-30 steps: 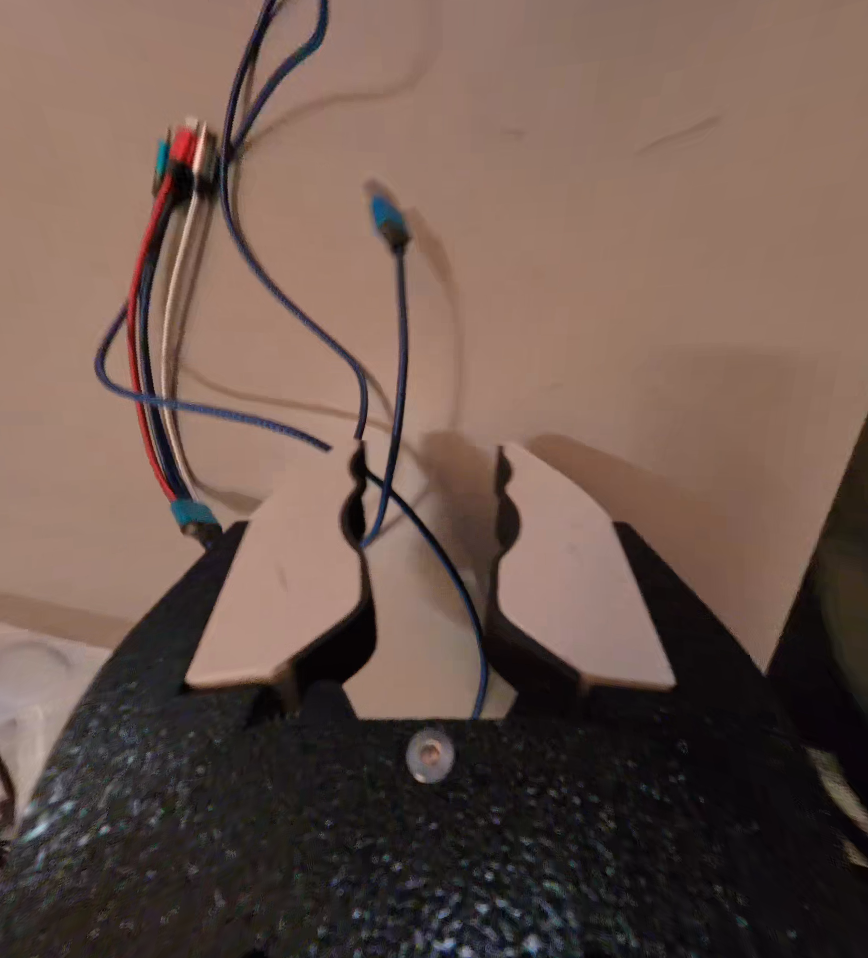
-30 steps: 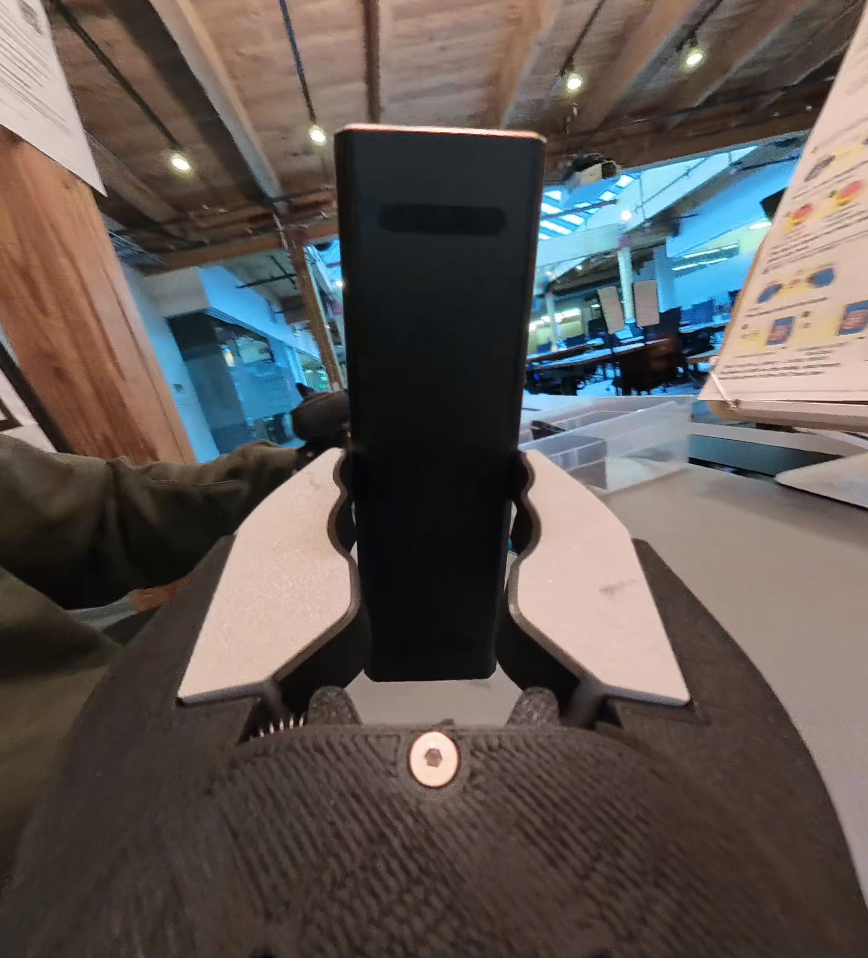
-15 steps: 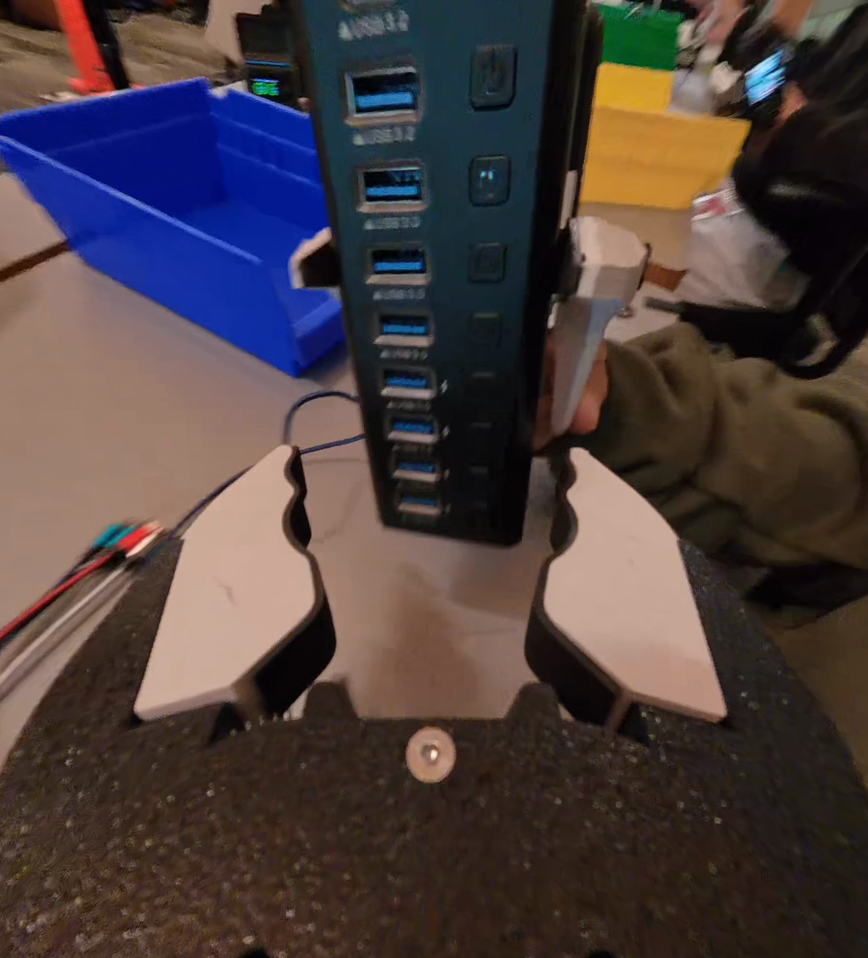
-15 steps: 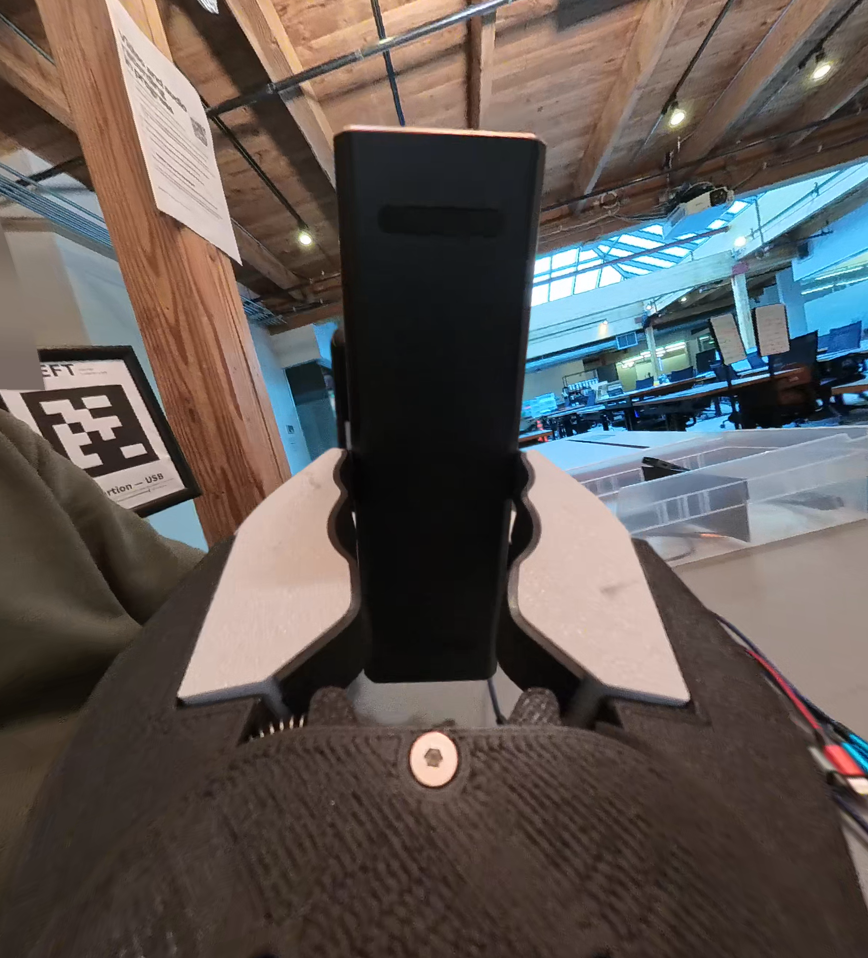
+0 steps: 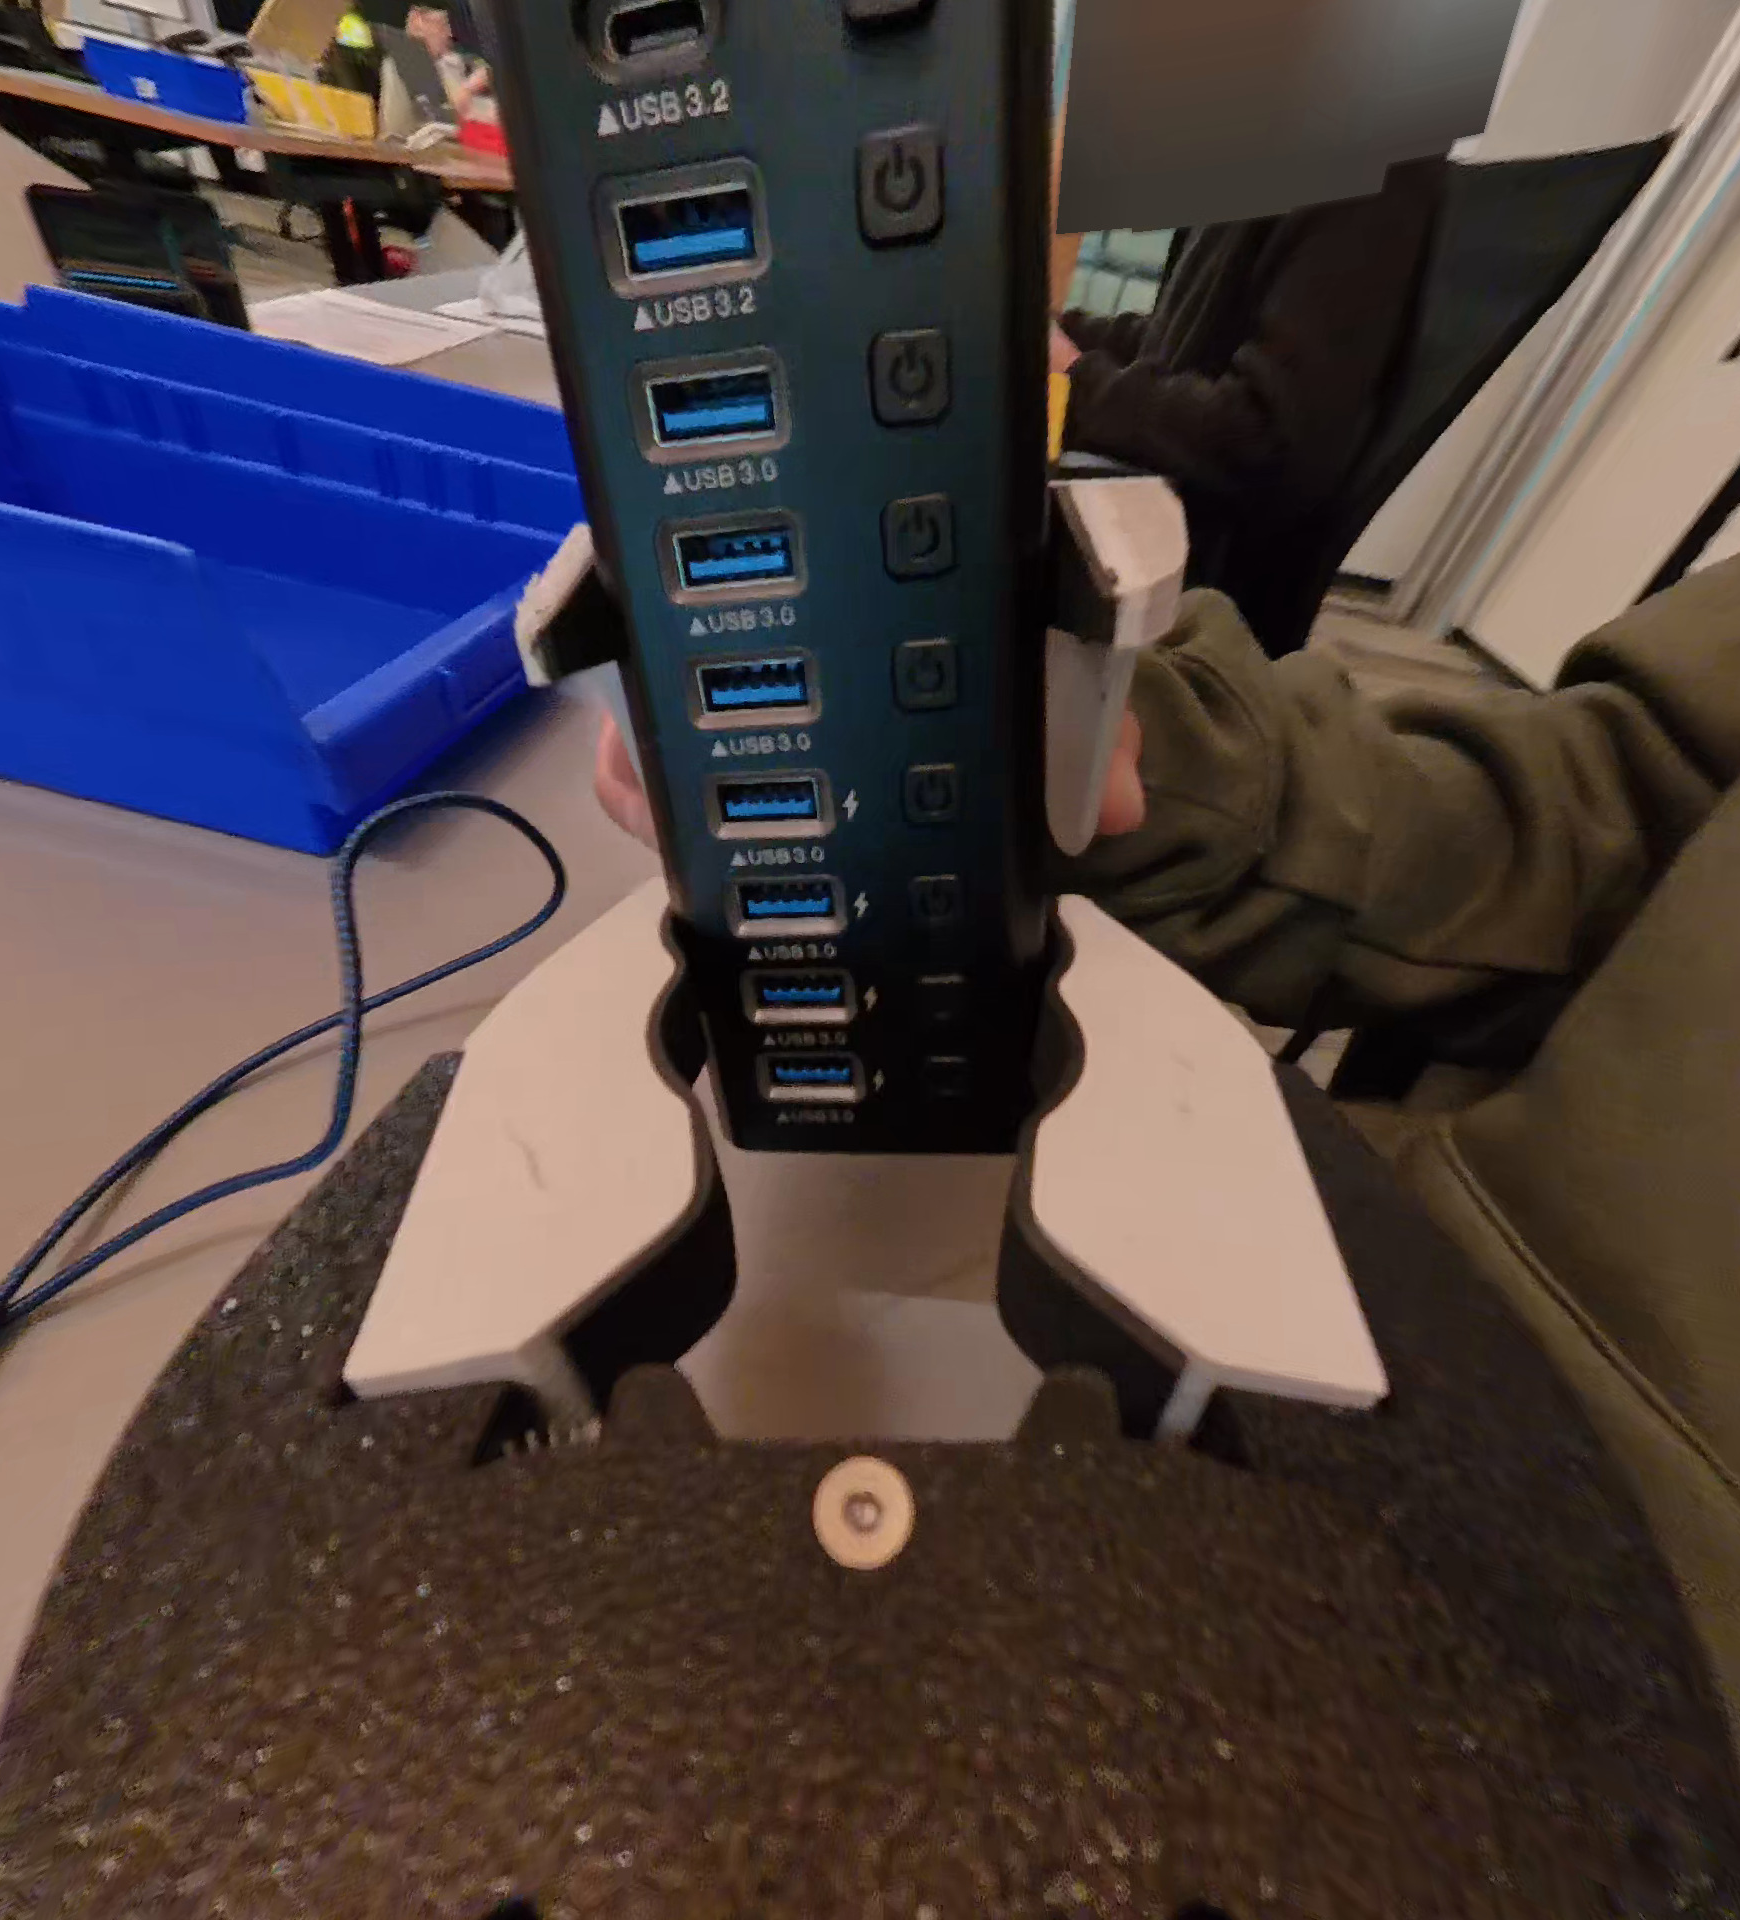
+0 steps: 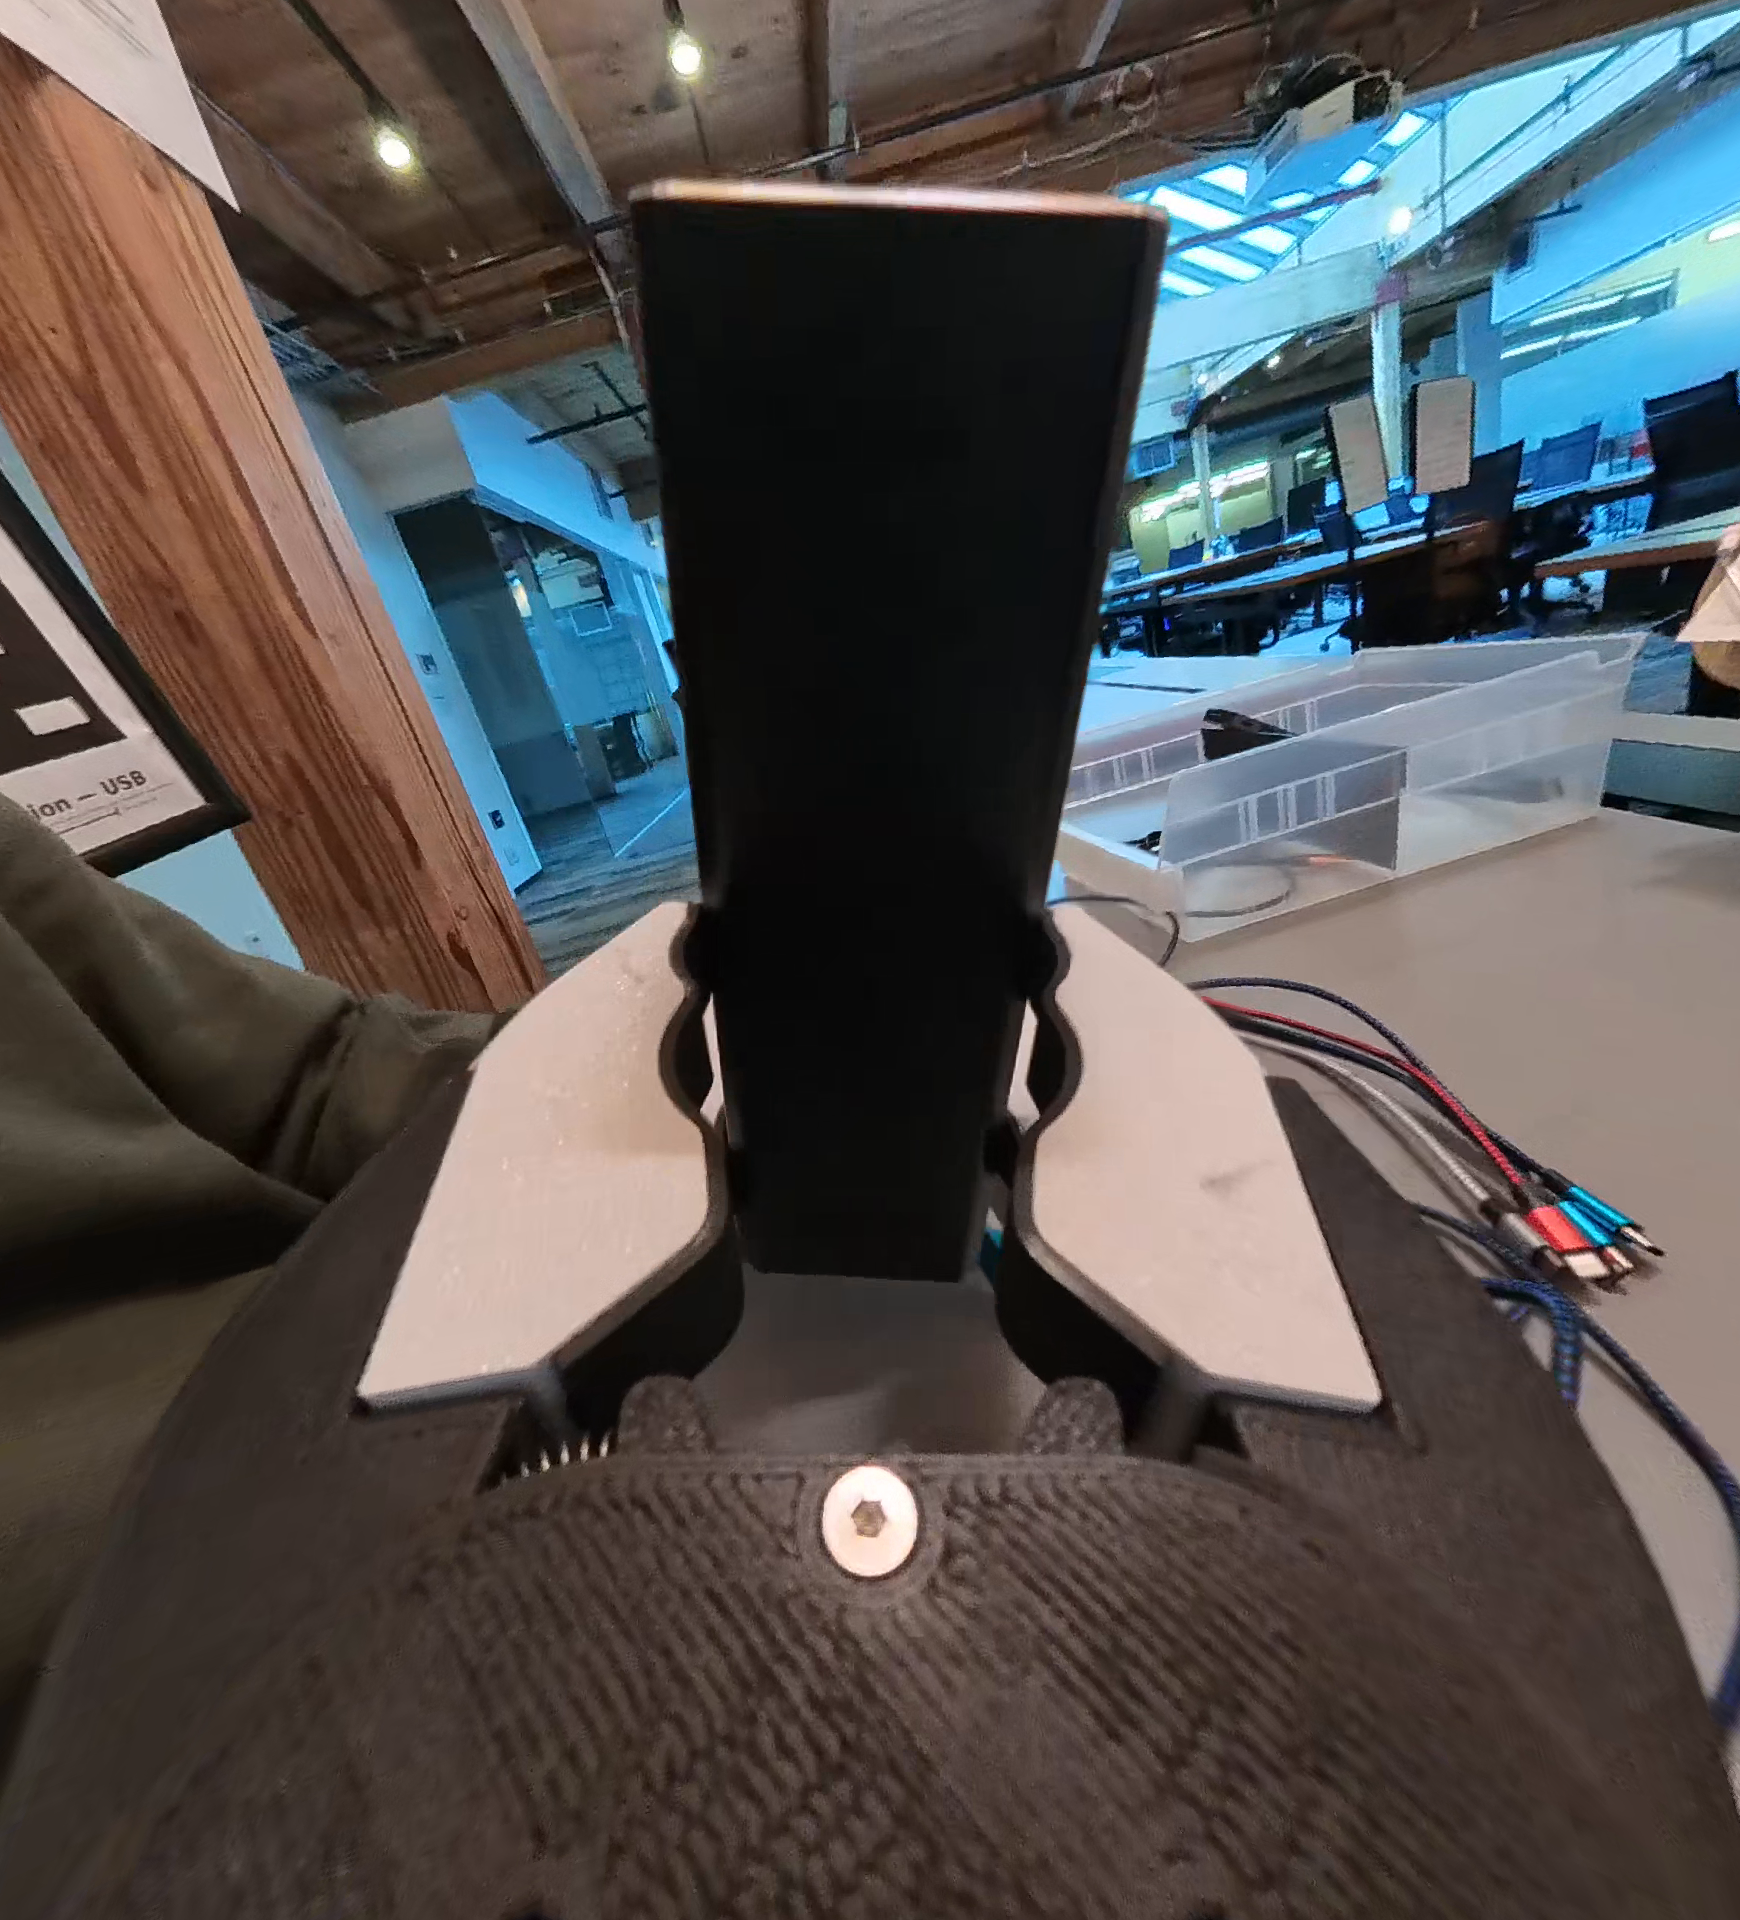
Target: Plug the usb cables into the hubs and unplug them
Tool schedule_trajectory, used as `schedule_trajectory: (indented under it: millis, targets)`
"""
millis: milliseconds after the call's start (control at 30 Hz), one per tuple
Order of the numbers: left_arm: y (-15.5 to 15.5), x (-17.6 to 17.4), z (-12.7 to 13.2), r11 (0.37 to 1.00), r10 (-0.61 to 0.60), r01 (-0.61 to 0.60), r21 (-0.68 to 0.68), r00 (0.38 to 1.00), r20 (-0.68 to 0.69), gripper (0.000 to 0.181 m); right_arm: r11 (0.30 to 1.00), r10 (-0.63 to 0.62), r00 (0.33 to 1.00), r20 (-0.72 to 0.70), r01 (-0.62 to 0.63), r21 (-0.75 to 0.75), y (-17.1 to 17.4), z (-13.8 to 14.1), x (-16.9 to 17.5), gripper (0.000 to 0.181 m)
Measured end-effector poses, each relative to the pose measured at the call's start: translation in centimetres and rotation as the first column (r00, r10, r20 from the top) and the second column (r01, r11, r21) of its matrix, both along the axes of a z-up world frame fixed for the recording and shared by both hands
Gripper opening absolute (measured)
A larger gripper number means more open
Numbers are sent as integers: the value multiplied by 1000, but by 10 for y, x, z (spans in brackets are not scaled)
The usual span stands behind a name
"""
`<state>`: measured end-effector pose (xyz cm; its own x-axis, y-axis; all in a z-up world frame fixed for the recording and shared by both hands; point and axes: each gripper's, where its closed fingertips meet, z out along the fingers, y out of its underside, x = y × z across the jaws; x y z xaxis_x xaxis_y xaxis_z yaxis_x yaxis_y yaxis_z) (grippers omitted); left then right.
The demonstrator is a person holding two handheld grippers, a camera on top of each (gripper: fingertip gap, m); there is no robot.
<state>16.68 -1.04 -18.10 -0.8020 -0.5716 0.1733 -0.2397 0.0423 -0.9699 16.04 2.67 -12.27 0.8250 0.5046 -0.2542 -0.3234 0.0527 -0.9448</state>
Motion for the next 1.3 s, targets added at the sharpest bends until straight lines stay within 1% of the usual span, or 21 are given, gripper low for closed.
schedule_trajectory:
  millis: [67,167,233,333,467,533,567,633,733,767,800,867,900,933,1000,1033,1067,1100,1167,1233,1300]
  targets:
    - [-2,-3,-1,999,-34,34,-21,999,-1,60,999,25,999,24,-24,-35,1,-5,-5,61]
    - [0,-5,-4,999,-44,44,10,999,-2,60,997,40,999,26,-38,-60,1,-8,-7,62]
    - [2,-1,-6,999,-16,16,36,1000,0,60,997,21,1000,18,-20,-74,4,-8,-4,64]
    - [2,2,-7,999,-16,16,39,1000,10,60,996,15,1000,26,-13,-85,6,-11,-3,60]
    - [3,1,-8,998,-37,36,44,999,32,60,996,10,995,103,0,-94,6,-14,-5,61]
    - [6,4,-5,999,-14,14,35,1000,7,60,995,-41,994,99,50,-85,11,-11,0,61]
    - [10,8,-4,999,23,-22,34,1000,-11,61,993,-75,992,104,84,-83,13,-11,4,61]
    - [24,12,0,993,102,-102,64,995,11,62,987,-122,986,113,132,-86,13,-11,14,61]
    - [58,7,10,961,236,-241,135,970,54,62,974,-195,974,111,206,-91,1,-13,40,61]
    - [71,3,13,950,262,-267,162,964,53,60,970,-217,970,105,227,-91,-4,-13,48,61]
    - [83,-3,13,940,283,-284,190,959,36,57,967,-226,969,103,235,-94,-9,-15,55,61]
    - [111,-11,1,906,360,-324,273,928,-94,53,959,-261,960,106,270,-89,-16,-18,66,61]
    - [118,-18,-7,903,362,-301,308,917,-167,47,961,-256,962,95,264,-88,-18,-19,68,61]
    - [116,-26,-12,913,324,-246,326,923,-209,37,963,-253,964,85,259,-75,-19,-18,69,61]
    - [111,-30,-20,903,279,-188,386,940,-194,34,968,-236,969,68,241,-69,-19,-19,67,61]
    - [110,-29,-26,878,279,-177,445,945,-173,33,969,-229,971,74,234,-73,-17,-20,65,61]
    - [109,-27,-34,837,280,-166,521,949,-146,32,969,-226,971,79,232,-81,-15,-22,64,61]
    - [108,-26,-40,780,266,-156,606,959,-95,32,971,-216,973,75,223,-89,-14,-23,62,60]
    - [103,-26,-47,638,208,-166,752,977,40,32,973,-206,976,70,212,-87,-11,-24,58,61]
    - [102,-27,-54,502,163,-184,845,980,117,34,977,-185,981,66,191,-93,-10,-26,55,61]
    - [106,-31,-66,388,130,-176,905,982,135,35,977,-183,981,70,189,-96,-9,-27,54,61]
